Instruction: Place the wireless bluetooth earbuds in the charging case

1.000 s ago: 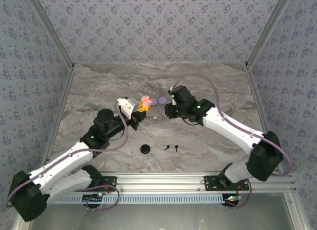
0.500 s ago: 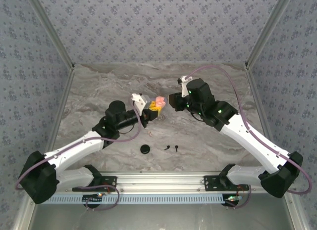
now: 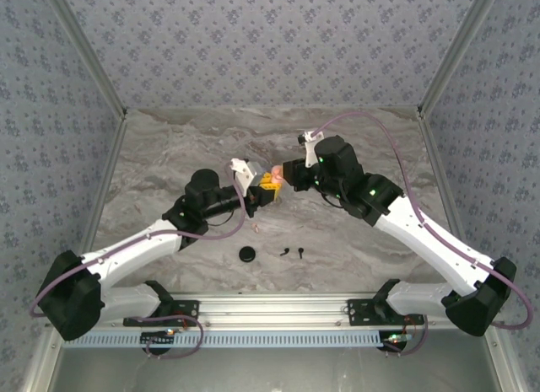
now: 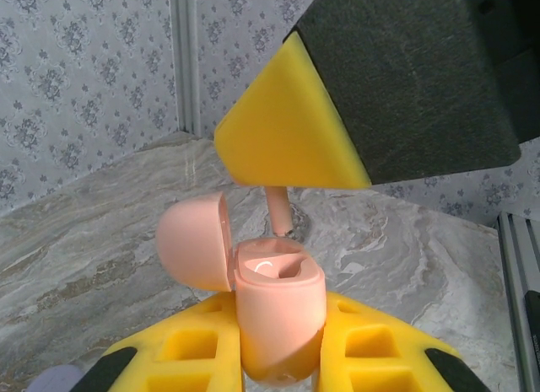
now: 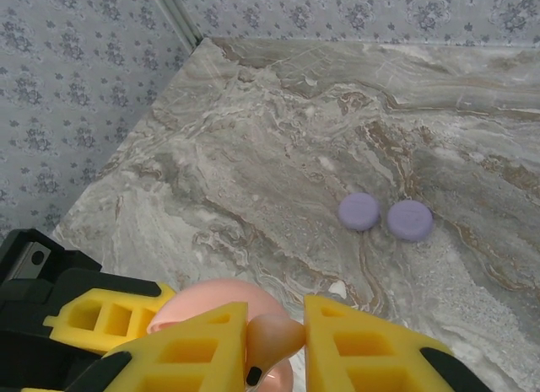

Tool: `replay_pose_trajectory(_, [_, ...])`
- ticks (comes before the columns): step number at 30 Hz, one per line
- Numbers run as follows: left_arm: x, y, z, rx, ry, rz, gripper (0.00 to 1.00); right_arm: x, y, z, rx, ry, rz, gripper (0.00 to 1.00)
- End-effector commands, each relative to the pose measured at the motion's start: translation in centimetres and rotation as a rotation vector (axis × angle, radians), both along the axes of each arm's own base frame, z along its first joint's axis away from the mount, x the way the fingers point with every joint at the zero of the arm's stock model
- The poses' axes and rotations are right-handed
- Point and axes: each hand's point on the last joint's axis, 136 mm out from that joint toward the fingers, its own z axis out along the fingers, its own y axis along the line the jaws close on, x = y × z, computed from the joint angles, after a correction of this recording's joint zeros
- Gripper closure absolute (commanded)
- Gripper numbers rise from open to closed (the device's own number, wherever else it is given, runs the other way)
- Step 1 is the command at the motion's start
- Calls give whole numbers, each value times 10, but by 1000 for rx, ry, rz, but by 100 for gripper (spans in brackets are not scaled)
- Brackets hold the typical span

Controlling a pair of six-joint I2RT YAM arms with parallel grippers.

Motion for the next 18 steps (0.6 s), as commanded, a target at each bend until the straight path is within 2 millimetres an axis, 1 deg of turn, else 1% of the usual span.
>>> replay_pose_trajectory(1, [-1,-6,28,-65,-47,-23,100,0,-1,17,24,-50,-10,77])
replay_pose_trajectory(13, [-1,-7,31,-89,-39,-23,100,2,-2,1,-9,-25,-26,77])
replay_pose_trajectory(18, [-1,-7,31,-91,-38,-21,100,1,1,-1,-4,-17,-14,77])
